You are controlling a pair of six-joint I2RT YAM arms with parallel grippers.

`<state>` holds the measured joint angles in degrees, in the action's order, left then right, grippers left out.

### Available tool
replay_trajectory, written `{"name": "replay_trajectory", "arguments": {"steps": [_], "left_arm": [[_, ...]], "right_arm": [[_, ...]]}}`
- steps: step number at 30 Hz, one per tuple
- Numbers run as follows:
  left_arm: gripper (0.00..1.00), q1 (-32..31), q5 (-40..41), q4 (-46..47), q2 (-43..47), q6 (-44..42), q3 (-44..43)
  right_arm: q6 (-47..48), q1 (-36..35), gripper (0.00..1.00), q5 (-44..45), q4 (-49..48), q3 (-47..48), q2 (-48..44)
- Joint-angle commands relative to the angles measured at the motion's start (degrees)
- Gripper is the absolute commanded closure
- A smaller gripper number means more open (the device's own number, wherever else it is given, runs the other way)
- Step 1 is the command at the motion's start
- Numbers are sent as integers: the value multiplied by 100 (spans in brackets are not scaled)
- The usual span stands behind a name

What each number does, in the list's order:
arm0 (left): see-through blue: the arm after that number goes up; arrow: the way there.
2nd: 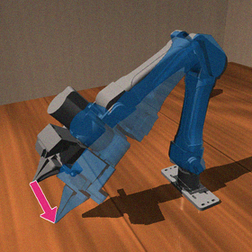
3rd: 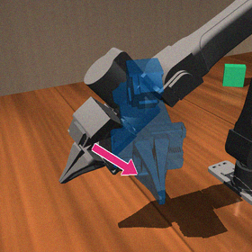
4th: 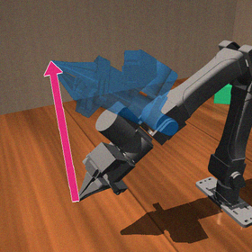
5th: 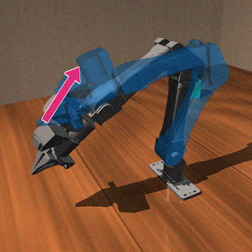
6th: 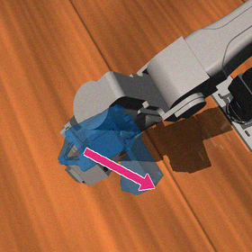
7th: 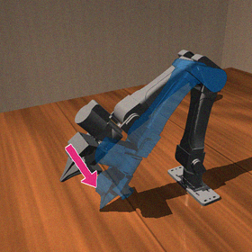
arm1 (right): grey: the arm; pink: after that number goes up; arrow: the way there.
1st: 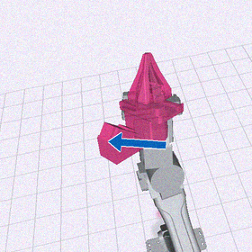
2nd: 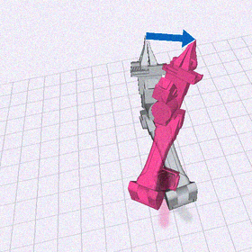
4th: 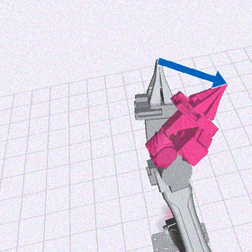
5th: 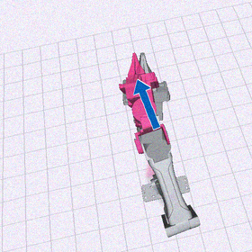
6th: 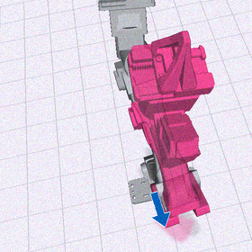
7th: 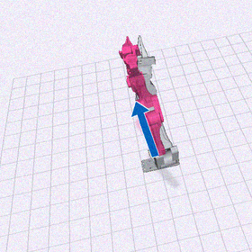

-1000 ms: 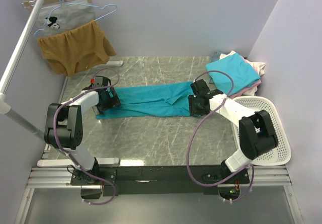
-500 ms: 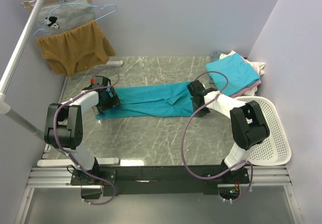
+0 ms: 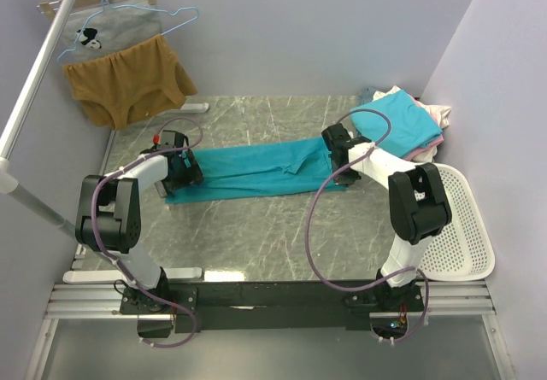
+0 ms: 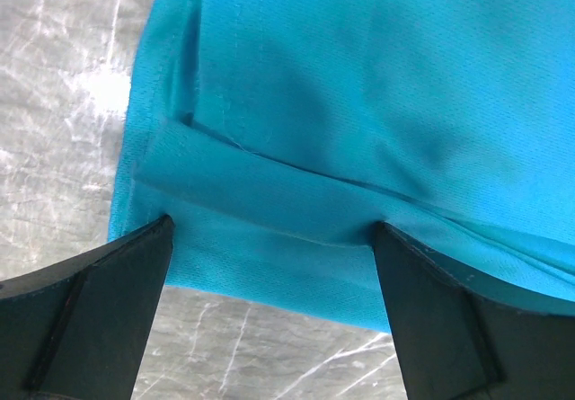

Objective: Fold and stack the t-shirts
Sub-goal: Fold the other side of the tshirt into a rectangle

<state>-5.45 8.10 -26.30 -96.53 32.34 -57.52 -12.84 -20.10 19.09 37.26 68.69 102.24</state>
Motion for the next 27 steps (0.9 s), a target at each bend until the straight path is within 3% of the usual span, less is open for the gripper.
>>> {"name": "replay_trajectory", "arguments": {"steps": [1, 4, 7, 9, 13, 21, 27], "left_arm": [[0, -52, 324, -182, -94, -43, -14], [0, -79, 350, -199, -94, -35, -23], [1, -96, 438, -243, -76, 1, -32], [1, -122, 543, -340, -59, 27, -66], [1, -201, 667, -543, 239, 106, -225], [1, -211, 430, -279, 1443, -52, -471], [1, -211, -10, 160, 1182, -8, -515]], "right_arm": [[1, 155, 100, 139, 335, -48, 42], [-122, 208, 100, 138, 344, -110, 16], [-306, 208, 69, 437, 423, -48, 69], [-377, 217, 58, 577, 405, 13, 25], [-447, 191, 56, 614, 318, 145, -317], [-430, 24, 51, -229, -78, 540, -626], [-465, -108, 50, -1072, -306, 848, -143]]}}
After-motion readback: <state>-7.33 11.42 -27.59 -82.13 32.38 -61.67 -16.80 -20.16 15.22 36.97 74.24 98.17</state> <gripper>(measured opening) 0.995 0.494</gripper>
